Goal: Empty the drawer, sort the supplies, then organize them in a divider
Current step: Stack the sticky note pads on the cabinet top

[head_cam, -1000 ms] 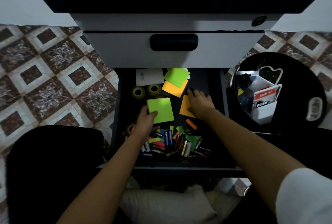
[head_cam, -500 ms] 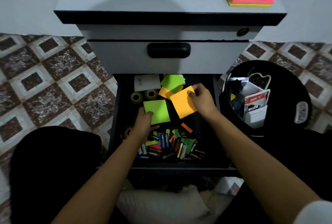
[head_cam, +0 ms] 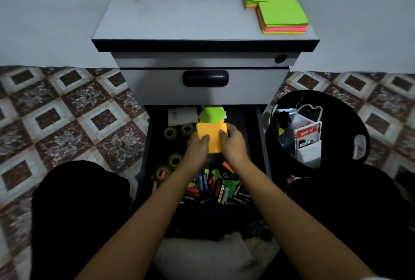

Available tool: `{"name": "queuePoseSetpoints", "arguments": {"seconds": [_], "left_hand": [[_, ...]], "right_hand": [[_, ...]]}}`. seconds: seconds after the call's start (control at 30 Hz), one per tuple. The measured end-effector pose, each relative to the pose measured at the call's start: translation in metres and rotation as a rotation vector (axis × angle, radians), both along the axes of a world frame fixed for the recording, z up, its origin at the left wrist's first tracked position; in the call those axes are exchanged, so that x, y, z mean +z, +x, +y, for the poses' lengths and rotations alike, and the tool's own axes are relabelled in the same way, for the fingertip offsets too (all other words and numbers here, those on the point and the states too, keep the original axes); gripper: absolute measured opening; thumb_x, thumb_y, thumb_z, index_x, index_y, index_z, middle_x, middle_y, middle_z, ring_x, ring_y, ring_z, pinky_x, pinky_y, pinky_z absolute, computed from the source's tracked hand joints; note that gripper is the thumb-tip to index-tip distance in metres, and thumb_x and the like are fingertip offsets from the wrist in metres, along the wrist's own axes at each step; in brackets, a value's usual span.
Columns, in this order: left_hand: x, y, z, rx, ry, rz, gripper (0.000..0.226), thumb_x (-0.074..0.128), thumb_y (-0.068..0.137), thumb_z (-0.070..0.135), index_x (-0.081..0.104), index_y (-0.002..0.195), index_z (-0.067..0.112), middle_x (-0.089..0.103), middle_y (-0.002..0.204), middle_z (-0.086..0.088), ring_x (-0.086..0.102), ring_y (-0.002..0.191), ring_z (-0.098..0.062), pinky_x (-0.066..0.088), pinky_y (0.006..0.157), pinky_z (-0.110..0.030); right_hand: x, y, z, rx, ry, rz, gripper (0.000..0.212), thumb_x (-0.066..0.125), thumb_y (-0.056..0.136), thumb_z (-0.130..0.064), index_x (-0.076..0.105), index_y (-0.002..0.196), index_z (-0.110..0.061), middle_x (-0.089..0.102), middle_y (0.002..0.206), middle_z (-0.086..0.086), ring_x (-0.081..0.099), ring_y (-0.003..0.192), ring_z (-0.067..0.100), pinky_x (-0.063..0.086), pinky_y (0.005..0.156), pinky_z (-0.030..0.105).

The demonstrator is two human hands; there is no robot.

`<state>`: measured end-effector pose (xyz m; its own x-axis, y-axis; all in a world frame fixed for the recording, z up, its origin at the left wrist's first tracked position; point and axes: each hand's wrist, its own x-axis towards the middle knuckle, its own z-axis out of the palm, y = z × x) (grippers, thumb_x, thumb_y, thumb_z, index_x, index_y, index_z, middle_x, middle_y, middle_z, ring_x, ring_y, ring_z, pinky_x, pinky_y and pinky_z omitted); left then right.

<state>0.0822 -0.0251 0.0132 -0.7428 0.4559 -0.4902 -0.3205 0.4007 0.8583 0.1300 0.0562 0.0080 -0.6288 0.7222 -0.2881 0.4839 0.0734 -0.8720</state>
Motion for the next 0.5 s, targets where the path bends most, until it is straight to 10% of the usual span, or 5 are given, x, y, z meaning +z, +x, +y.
{"name": "queuePoseSetpoints", "arguments": {"seconds": [0.2, 0.33, 0.5], "left_hand": [[0.029, 0.002, 0.005, -0.103, 0.027, 0.202, 0.051, 0.040, 0.086, 0.018, 0.035, 0.137, 0.011, 0.043, 0.125, -0.019, 0.050, 0.100, -0.032, 0.036, 0.064, -0.027], [0.055, -0.005, 0.005, -0.182, 0.131, 0.289, 0.072, 0.048, 0.092, 0.004, 0.011, 0.149, 0.028, 0.047, 0.115, 0.000, 0.053, 0.086, -0.015, 0.042, 0.058, -0.016], [0.101, -0.016, 0.015, -0.284, 0.208, 0.464, 0.055, 0.056, 0.089, 0.004, 0.038, 0.135, 0.030, 0.047, 0.113, -0.003, 0.052, 0.097, -0.018, 0.050, 0.078, -0.035]], "right_hand": [[0.032, 0.014, 0.010, 0.057, 0.034, 0.071, 0.035, 0.042, 0.087, 0.000, 0.052, 0.121, -0.004, 0.059, 0.090, 0.019, 0.053, 0.075, 0.026, 0.039, 0.058, 0.029], [0.068, 0.025, 0.026, 0.055, 0.117, 0.140, 0.054, 0.050, 0.091, -0.001, 0.036, 0.142, -0.008, 0.054, 0.128, 0.007, 0.054, 0.104, 0.019, 0.041, 0.075, 0.021], [0.118, 0.036, 0.045, 0.031, 0.233, 0.216, 0.047, 0.056, 0.091, -0.010, 0.041, 0.134, -0.020, 0.049, 0.105, -0.002, 0.050, 0.076, 0.007, 0.044, 0.061, 0.024]]}}
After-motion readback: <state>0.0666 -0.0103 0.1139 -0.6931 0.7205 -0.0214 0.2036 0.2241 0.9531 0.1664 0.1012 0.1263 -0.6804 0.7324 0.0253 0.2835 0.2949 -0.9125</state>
